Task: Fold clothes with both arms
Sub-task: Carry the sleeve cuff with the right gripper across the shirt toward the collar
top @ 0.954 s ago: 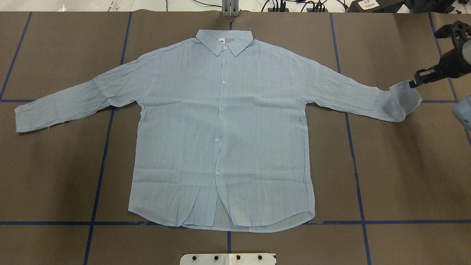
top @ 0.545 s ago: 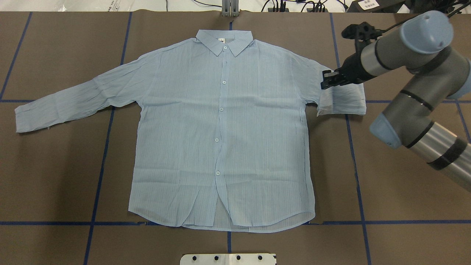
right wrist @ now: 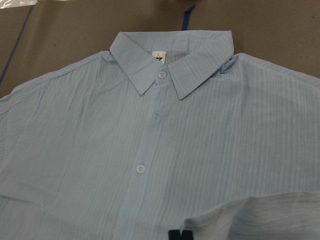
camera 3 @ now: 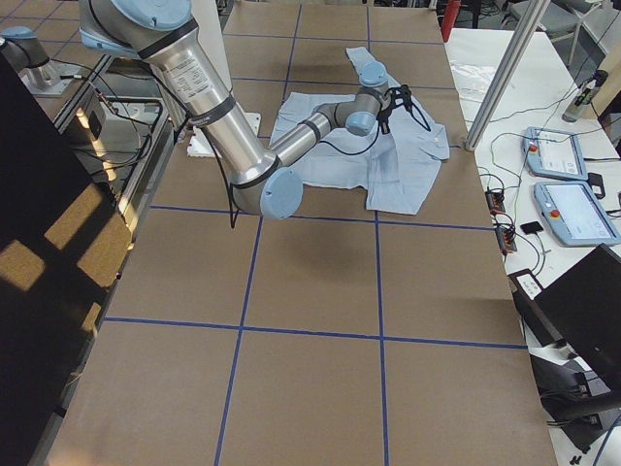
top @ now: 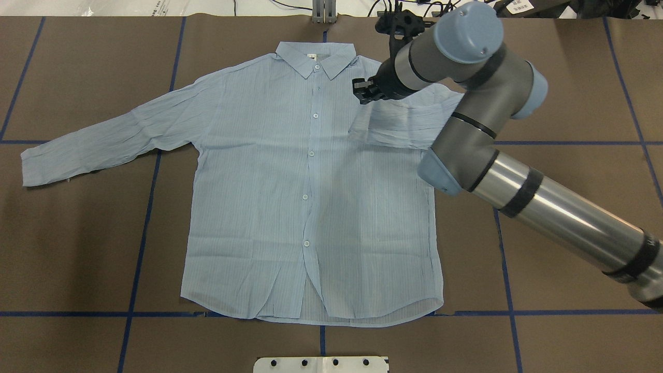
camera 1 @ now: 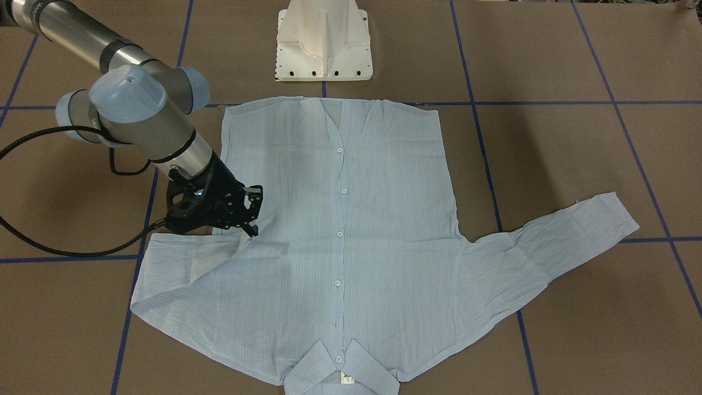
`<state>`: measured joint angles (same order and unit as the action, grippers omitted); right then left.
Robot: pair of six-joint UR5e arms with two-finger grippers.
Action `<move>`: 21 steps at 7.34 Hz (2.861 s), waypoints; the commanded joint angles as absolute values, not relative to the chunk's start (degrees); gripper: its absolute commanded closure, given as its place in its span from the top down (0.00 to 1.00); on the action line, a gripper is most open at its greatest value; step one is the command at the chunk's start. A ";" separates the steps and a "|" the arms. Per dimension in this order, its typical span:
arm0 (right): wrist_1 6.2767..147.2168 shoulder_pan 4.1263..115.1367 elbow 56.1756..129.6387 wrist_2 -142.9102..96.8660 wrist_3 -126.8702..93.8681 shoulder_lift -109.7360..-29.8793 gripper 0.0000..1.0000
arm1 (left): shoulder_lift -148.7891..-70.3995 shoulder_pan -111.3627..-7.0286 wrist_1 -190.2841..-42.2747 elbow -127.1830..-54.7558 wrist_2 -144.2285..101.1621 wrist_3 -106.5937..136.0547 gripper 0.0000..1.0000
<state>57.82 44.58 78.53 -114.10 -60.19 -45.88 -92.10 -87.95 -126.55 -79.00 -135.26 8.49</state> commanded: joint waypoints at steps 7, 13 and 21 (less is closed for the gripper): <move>57.04 38.06 49.33 -107.50 -59.94 -20.67 0.00 | -92.11 -87.98 -126.91 -79.01 -135.18 8.61 1.00; 49.49 37.71 44.21 -105.30 -60.03 -18.46 1.00 | -92.72 -87.89 -126.91 -79.19 -135.26 9.57 1.00; 78.28 43.32 67.73 -110.98 -63.46 -28.45 1.00 | -86.69 -69.47 -155.95 -79.89 -119.57 55.12 0.99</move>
